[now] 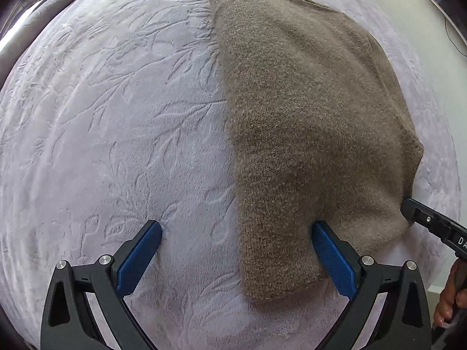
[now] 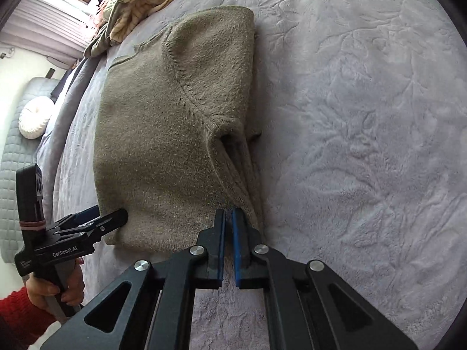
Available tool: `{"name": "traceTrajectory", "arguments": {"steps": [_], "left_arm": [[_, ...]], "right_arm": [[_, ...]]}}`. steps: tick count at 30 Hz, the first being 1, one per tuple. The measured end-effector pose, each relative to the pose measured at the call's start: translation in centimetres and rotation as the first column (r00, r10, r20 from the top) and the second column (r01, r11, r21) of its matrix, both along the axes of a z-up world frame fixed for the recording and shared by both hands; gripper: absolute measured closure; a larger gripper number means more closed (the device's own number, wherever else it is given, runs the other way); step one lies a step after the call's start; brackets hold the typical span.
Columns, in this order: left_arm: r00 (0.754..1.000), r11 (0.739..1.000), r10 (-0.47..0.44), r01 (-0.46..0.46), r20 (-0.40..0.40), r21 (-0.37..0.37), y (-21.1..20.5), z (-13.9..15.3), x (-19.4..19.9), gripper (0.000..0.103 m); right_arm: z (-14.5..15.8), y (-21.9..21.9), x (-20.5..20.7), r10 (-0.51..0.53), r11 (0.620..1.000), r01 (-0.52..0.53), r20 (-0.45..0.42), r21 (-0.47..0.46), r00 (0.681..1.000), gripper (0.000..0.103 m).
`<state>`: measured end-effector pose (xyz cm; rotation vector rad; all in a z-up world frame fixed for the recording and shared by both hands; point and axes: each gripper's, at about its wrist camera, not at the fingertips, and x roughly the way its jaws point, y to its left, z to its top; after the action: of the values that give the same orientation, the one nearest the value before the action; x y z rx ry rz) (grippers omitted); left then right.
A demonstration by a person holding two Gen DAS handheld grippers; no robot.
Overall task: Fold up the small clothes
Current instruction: 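Press the folded edge with the right tool and hold it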
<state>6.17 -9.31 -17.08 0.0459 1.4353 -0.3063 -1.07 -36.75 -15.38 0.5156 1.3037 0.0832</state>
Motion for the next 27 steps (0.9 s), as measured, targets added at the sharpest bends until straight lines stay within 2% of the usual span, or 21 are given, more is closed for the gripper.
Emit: {"name": "traceTrajectory", "arguments": {"steps": [11,13,21,24,27], "left_arm": [[1.0,1.0,0.022,-0.022,-0.02,0.008,-0.5,0.0,0.5,0.0],[0.999,1.0,0.028,-0.028,-0.026,0.008,-0.3,0.0,0.4,0.0],[0.997,1.0,0.015,-0.015,-0.076,0.003,-0.2,-1.1,1.5,0.0],[0.995,1.0,-0.003,0.003,-0.097,-0.001,-0.3,-1.4,2.0,0.0],[0.994,1.0,-0.009,0.008,-0.113,-0.01,-0.3,-1.8,2.4,0.0]], "right_arm": [[1.0,-0.1,-1.3,-0.02,1.0,0.019,-0.048,-0.009,0.999,0.1],[1.2,-0.2,-1.6,-0.029,1.0,0.029,-0.059,0.004,0.998,0.095],[3.2,-0.7,-2.6,-0.042,0.999,0.042,-0.06,0.002,0.997,0.092],[3.6,-1.3,-2.7,-0.062,0.998,0.062,-0.056,0.002,0.997,0.089],[3.8,-1.8,-2.7,-0.078,0.997,0.078,-0.054,0.004,0.996,0.08]]}}
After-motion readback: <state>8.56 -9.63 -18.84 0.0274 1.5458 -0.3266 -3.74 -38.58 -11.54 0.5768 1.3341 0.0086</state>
